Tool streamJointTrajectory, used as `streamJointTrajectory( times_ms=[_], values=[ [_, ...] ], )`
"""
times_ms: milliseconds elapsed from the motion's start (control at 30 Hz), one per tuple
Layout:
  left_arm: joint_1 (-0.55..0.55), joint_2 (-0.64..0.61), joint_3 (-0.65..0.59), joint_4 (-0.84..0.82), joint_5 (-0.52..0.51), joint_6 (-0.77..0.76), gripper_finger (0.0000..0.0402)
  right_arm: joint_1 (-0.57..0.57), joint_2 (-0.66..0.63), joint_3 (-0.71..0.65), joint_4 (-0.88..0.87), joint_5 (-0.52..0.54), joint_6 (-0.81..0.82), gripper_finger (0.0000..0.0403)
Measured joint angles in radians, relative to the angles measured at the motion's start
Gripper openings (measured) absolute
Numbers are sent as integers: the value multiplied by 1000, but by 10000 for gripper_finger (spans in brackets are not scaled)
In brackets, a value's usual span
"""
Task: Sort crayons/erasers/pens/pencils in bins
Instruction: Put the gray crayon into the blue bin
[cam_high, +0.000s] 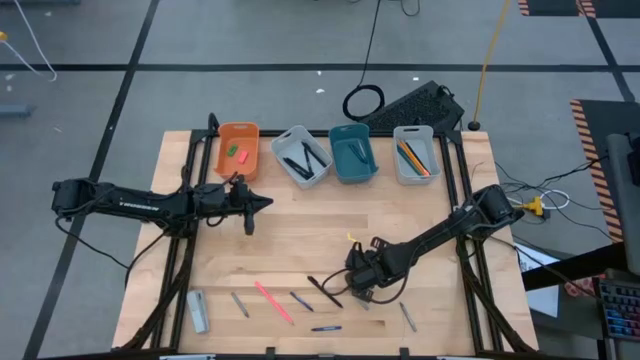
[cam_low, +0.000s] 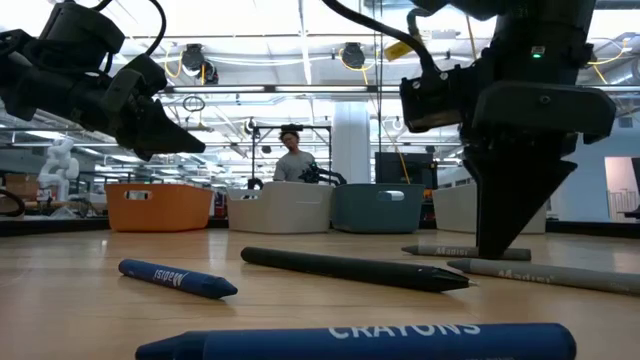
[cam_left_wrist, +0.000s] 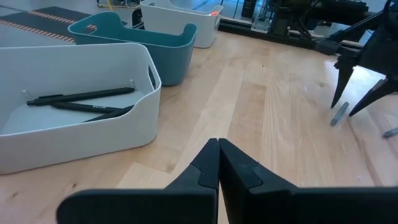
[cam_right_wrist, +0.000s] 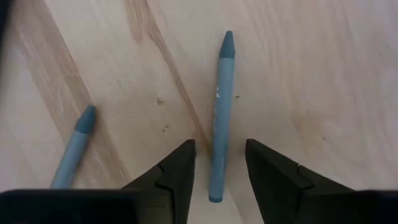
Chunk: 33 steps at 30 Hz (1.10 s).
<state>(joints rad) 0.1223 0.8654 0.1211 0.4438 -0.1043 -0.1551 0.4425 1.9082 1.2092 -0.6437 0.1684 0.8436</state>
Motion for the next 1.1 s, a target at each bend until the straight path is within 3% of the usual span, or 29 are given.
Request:
streamJointTrajectory(
  times_ms=[133, 467, 1100],
  values=[
    [0, 0, 0, 0, 0, -1, 9, -3, 12, 1, 0, -11, 0, 116],
    [0, 0, 0, 0, 3, -5, 7, -4, 15, -2, 3, -37, -13, 15],
    [0, 0, 0, 2, 3, -10, 31, -13, -111, -8, -23, -15, -3, 23]
  ],
)
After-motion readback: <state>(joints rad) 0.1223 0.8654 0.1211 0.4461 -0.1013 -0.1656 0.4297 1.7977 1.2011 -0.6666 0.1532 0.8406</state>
